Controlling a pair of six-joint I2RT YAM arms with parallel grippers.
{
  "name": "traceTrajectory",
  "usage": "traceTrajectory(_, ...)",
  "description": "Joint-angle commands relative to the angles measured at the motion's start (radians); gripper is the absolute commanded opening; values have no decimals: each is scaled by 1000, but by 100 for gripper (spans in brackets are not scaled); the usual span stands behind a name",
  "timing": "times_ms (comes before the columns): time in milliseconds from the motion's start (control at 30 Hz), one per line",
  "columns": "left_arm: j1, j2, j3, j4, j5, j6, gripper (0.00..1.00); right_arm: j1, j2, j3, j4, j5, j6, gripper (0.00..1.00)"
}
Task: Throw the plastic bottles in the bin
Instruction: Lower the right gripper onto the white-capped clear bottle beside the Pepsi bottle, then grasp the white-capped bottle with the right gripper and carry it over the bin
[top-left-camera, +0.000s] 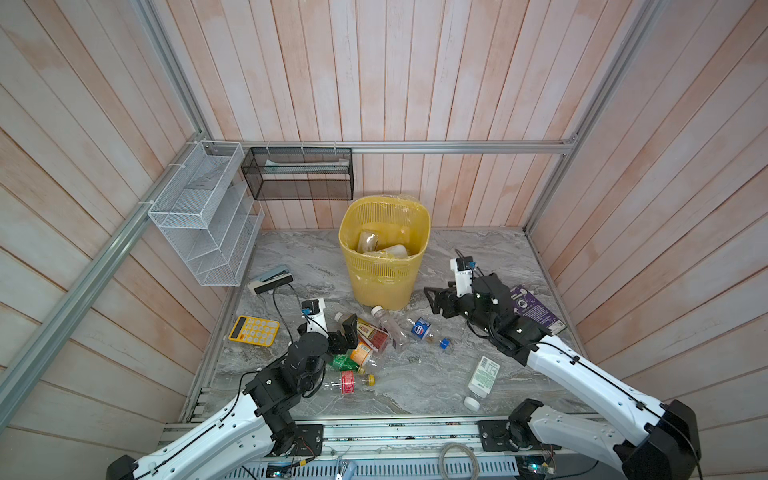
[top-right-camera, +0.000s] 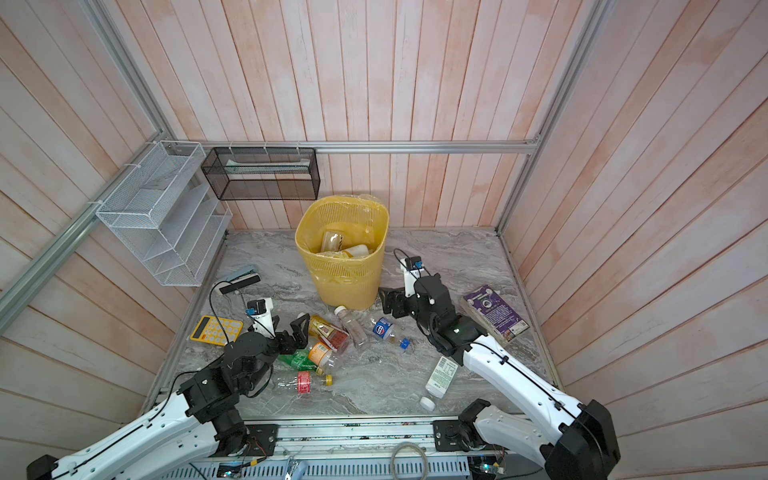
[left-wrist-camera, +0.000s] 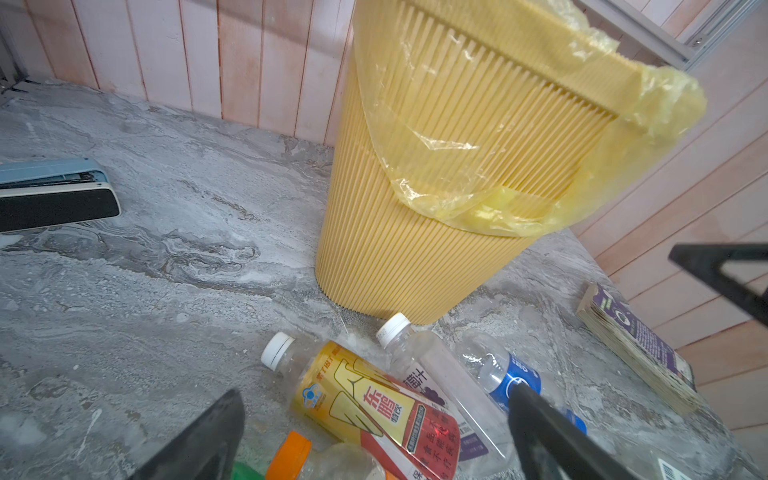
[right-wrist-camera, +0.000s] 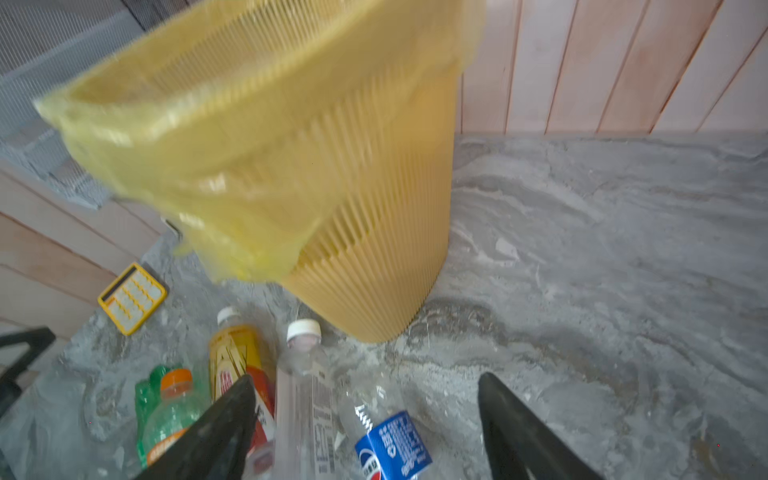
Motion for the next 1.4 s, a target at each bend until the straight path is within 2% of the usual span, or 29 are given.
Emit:
traceTrajectory(0,6,14,-2,-52,-35,-38,100,103,39,-47,28,53,95,79)
traceTrajectory(167,10,17,2,-77,-40,-58,100,249,181,-29,22,123,145,76)
traceTrajectory(267,11,9,6,-89,-44,-61,100,295,286,11,-15,161,157,76)
traceTrajectory(400,13,-12,9,-112,-53,-64,100,314,389,71,-52,163,144,74)
traceTrajectory(633,13,-40,-3,-132,-55,-78,100,314,469,113,-99,187,127,71)
traceTrajectory(833,13,-39,1,-137,-57,-78,100,315,547,149,-111,157,105,66)
traceTrajectory(967,13,-41,2,-143,-62,-77,100,314,567,151,-106,154,100,61)
traceTrajectory(1167,15,-38,0,-145,-67,-78,100,314,551,150,-98,167,95,47)
traceTrajectory(1267,14,-37,2,-143,-68,-78,100,313,488,125,-69,186,97,42)
traceTrajectory(1367,15,-33,3,-145,-76,-77,100,314,351,61,-5,228,100,37)
